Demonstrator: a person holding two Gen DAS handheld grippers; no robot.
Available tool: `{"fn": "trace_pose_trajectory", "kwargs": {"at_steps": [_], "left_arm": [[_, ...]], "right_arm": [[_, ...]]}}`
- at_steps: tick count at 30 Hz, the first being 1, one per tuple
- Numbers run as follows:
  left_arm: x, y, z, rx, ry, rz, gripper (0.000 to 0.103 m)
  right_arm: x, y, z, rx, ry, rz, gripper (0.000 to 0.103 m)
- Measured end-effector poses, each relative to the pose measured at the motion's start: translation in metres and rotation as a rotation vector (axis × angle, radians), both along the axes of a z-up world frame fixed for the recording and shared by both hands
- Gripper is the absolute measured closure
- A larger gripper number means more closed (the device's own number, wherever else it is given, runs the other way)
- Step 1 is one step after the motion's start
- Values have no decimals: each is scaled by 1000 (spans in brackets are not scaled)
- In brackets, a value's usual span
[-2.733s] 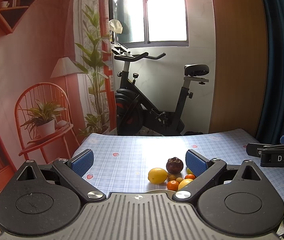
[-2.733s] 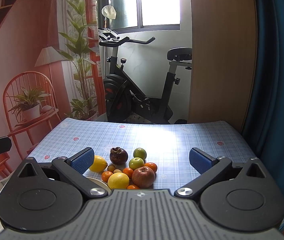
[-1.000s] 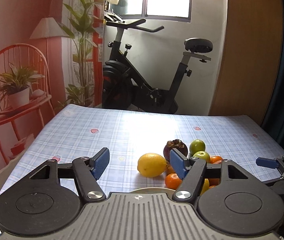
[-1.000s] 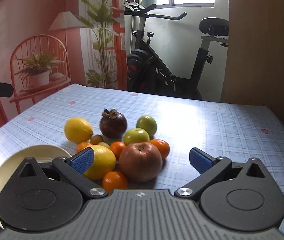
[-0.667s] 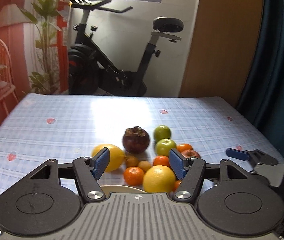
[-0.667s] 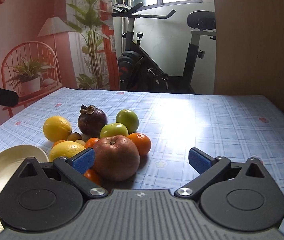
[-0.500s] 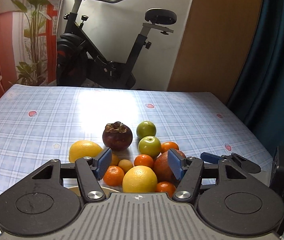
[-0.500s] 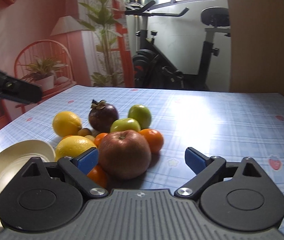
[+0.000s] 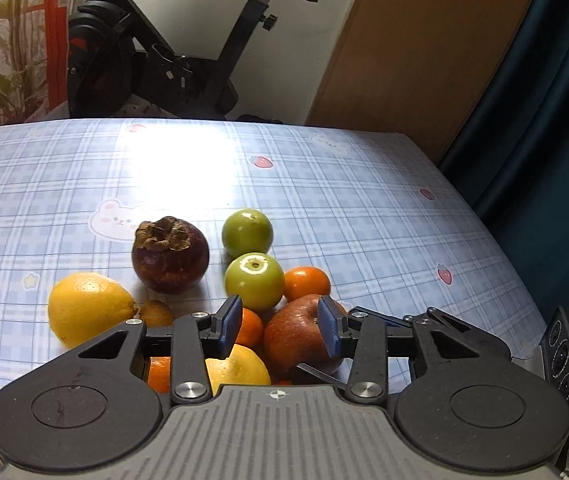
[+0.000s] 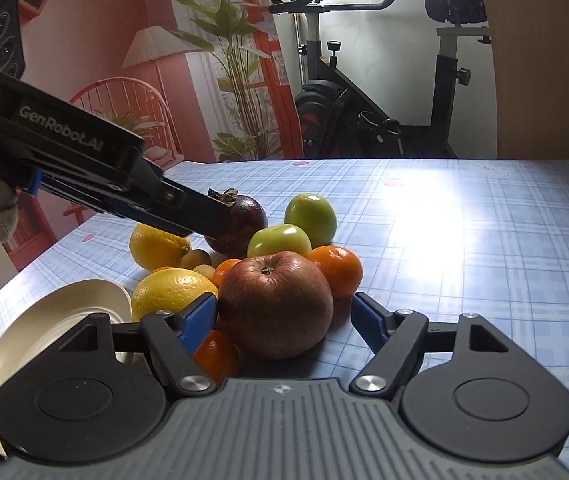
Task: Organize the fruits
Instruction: 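Lower the left tool onto the red apple and close its fingers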
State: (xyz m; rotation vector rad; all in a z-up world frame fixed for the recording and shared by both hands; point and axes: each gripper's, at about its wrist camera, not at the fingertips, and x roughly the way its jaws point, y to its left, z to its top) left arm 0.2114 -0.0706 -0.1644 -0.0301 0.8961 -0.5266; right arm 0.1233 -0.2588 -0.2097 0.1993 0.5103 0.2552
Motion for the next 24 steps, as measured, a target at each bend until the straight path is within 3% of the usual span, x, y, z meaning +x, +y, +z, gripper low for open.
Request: {"fn": "trace_pose_trajectory", "kwargs": {"at_steps": [12,24], "left_arm": [[17,-22,-15,-3,107,-79,58],[21,-24,-15,-32,122,-99,57]], "right_arm": [[11,-7,-5,53,46,31,32],[4,-7,-2,73,38,9,34]]}}
